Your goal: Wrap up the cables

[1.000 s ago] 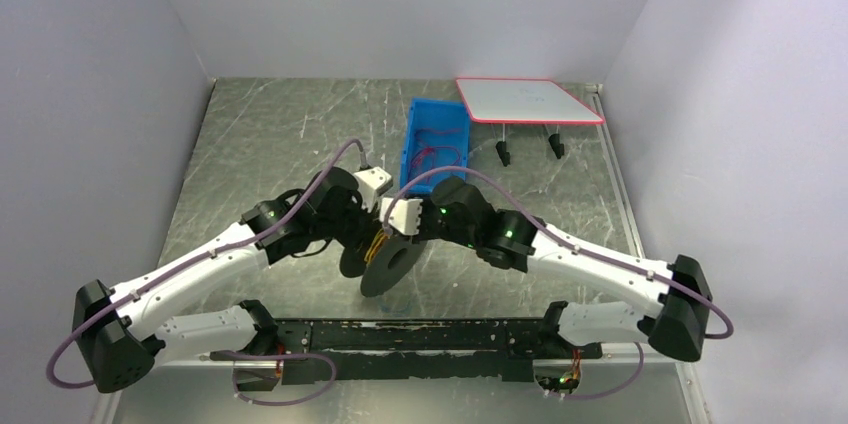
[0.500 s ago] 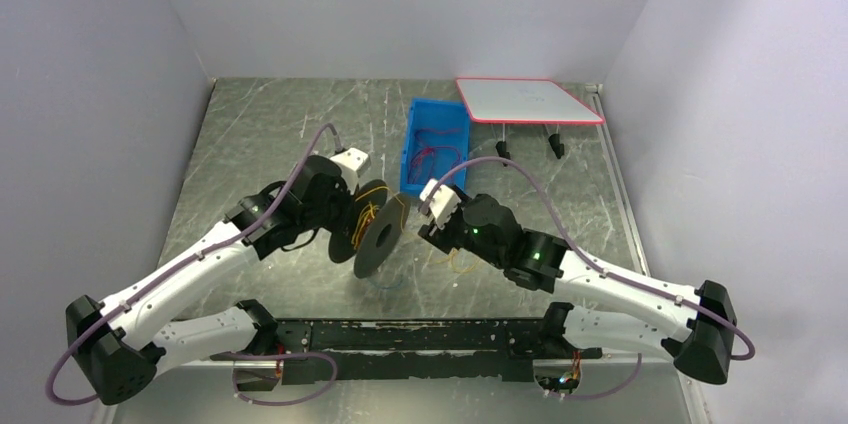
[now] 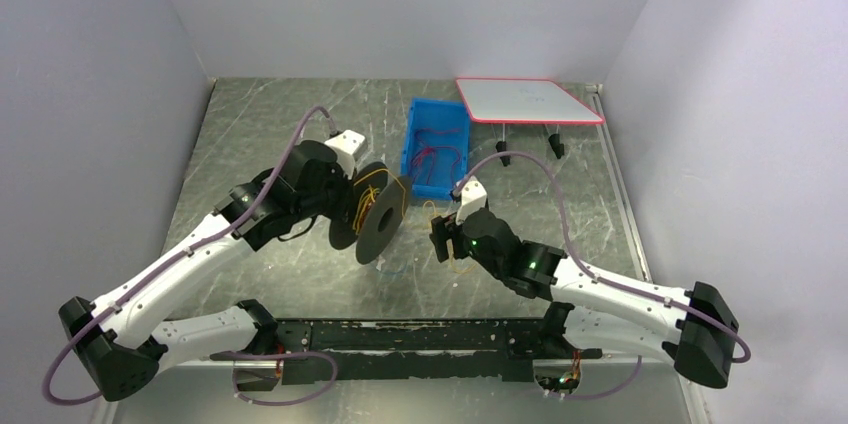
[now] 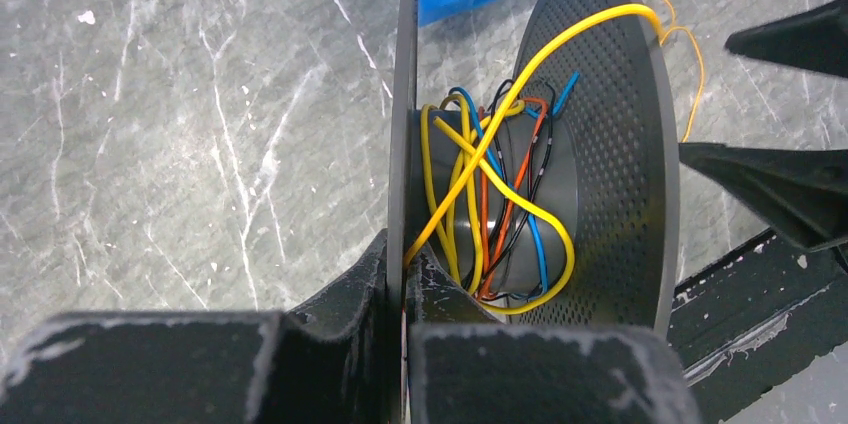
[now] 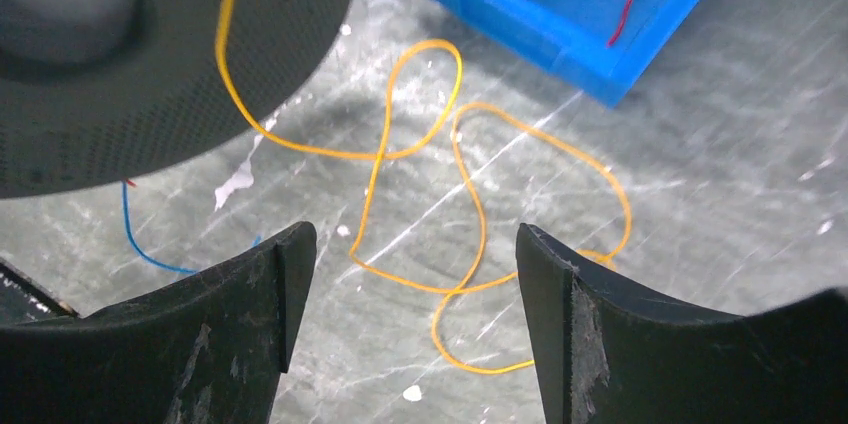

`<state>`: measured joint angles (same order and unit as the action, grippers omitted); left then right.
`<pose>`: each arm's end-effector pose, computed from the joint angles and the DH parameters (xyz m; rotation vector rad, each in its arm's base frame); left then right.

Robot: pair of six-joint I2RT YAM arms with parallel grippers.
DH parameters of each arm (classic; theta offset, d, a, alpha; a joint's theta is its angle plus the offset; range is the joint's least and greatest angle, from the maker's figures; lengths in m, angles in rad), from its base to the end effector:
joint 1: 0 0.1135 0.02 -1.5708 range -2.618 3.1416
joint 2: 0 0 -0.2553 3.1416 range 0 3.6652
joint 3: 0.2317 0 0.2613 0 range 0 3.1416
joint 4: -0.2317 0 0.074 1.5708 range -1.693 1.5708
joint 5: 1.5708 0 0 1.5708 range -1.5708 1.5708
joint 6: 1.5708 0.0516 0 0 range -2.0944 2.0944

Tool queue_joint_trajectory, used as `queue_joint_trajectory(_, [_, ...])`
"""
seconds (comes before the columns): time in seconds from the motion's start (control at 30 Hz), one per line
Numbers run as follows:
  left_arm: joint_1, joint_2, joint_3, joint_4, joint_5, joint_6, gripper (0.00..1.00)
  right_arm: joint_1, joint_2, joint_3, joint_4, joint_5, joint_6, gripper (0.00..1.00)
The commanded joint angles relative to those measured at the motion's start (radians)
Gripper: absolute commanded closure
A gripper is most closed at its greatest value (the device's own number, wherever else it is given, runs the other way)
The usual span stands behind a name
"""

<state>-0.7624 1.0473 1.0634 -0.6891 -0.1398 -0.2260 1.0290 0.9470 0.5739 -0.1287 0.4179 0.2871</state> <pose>0.1811 -0.1630 0.3207 0.5259 2.2014 -0.3774 0.1395 0.1912 0.2256 -0.4991 1.9870 0.3949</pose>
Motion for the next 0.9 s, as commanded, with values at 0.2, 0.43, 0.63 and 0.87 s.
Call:
queue_joint_trajectory(0.2, [0.003,-0.012,0.121,-0.032,-0.025,-0.028,0.93,-0.019,0.115,-0.12,0.223,-0.131,0.17,0.26])
queue_joint_trajectory(0.43, [0.003,-0.017,0.158,-0.051,-0.002,-0.039,0.93,-0.053,0.242,-0.135,0.415,-0.241,0.177,0.3])
queue_joint_trajectory(0.63, [0.003,-0.018,0.174,-0.065,-0.003,-0.056,0.93,-0.054,0.304,-0.129,0.544,-0.302,0.169,0.36])
queue_joint_trajectory(0.87, [0.004,-0.013,0.183,-0.071,-0.007,-0.069,0.93,-0.055,0.319,-0.173,0.679,-0.336,0.194,0.39])
